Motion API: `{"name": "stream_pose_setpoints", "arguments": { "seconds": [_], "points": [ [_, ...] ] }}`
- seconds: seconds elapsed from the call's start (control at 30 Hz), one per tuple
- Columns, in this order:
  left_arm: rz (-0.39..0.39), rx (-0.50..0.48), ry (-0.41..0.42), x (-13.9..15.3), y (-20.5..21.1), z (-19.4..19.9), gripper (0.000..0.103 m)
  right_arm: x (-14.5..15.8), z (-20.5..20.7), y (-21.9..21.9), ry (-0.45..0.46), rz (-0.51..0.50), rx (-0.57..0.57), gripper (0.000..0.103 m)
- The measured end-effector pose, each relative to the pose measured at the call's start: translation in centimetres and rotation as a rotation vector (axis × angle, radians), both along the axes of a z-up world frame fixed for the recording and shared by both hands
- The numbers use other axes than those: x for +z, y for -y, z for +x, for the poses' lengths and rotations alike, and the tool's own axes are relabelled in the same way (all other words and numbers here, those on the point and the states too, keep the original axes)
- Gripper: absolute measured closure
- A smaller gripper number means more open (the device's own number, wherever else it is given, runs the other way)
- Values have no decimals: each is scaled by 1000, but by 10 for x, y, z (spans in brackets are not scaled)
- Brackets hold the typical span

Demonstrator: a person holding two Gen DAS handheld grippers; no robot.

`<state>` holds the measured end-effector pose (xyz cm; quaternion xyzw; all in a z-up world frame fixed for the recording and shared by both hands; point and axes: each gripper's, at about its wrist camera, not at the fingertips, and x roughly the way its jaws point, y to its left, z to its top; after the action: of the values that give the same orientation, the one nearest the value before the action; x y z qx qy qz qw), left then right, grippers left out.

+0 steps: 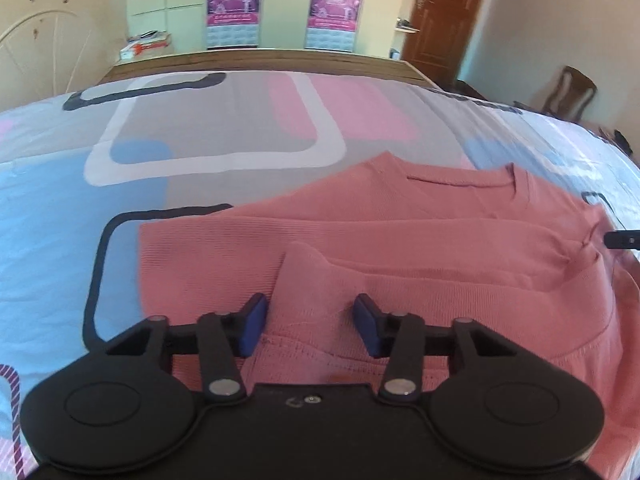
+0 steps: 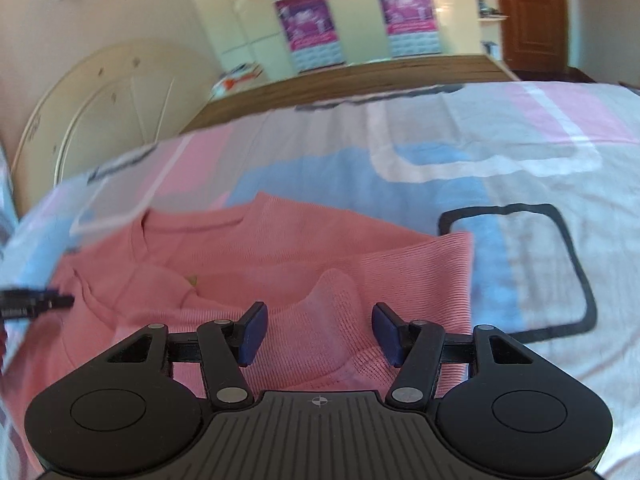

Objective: Fold small clothes

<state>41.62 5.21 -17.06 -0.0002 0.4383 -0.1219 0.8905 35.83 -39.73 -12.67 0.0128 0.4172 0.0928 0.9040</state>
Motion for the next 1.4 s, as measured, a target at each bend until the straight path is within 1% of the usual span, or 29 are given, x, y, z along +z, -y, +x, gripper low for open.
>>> {"name": "stream_pose_setpoints", "arguments": {
  "seconds": [0.03,0.07,0.1,0.13,0.17,0.23,0.3,0.4,0.5,0.53,0.6,0.63,0.7,0.77,0.83,0.9,0.93,0.97,1.0,1.03,1.07,1.13,1.17,1.2,1.23,1.27,1.37,1.4],
  "points": [
    [-7,-6,1,0,-1,-1,73,-5,5,2,-6,-9,12,49],
    [-4,-8,7,1,-1,-1,84,-9,6,0,-12,-31,22,69],
    [0,-8,16,2,-2,-2,92,-13,9,-1,-25,-56,30,79],
    [-7,-10,23,5,-3,-5,94,-15,9,-2,-30,-79,30,88],
    [-13,-8,34,6,-4,-6,97,-16,9,-1,-26,-91,33,94],
    [-24,-8,70,12,-5,-10,98,-14,5,1,-14,-94,35,96],
    [-51,11,126,23,-10,-18,99,-9,-3,3,25,-95,23,97],
    [-98,69,223,41,-19,-27,99,12,-16,7,123,-55,-11,97],
    [-148,147,304,60,-29,-28,99,33,-20,5,216,-62,-38,97],
    [-161,171,318,63,-32,-25,99,39,-19,5,238,-58,-50,97],
    [-169,200,314,64,-33,-13,99,44,-10,6,268,-64,-80,97],
    [-155,214,306,60,-32,-5,99,43,-3,5,265,-73,-95,97],
    [-105,233,285,47,-25,8,100,32,15,3,230,-91,-121,97],
    [-75,261,246,29,-21,18,100,16,29,-2,195,-138,-136,97],
    [-38,280,229,15,-17,22,100,0,37,-5,167,-183,-152,97],
    [-11,293,234,8,-13,24,100,-13,42,-5,147,-209,-169,97],
    [-14,302,240,8,-13,25,100,-15,44,-3,144,-218,-177,97],
    [-14,311,243,8,-14,26,102,-17,45,-3,146,-219,-185,97],
    [17,329,236,5,-14,27,103,-19,46,-2,146,-218,-198,97],
    [45,339,198,-1,-16,29,103,-24,48,-2,128,-225,-207,97],
    [54,334,151,-7,-18,31,103,-29,49,-1,115,-231,-207,97],
    [96,311,167,-6,-18,25,102,-26,48,-2,123,-242,-210,97],
    [92,298,164,-3,-19,21,99,-22,48,-2,119,-229,-209,95],
    [76,297,169,2,-21,16,87,-17,45,-1,125,-219,-208,93],
    [77,308,180,5,-23,11,82,-12,42,0,136,-210,-214,85],
    [87,318,197,10,-25,4,82,-6,37,0,150,-204,-220,79],
    [100,296,232,25,-20,-16,82,11,19,-5,192,-180,-203,78],
    [97,269,243,31,-16,-24,82,15,13,-10,198,-173,-188,78]
  ]
}}
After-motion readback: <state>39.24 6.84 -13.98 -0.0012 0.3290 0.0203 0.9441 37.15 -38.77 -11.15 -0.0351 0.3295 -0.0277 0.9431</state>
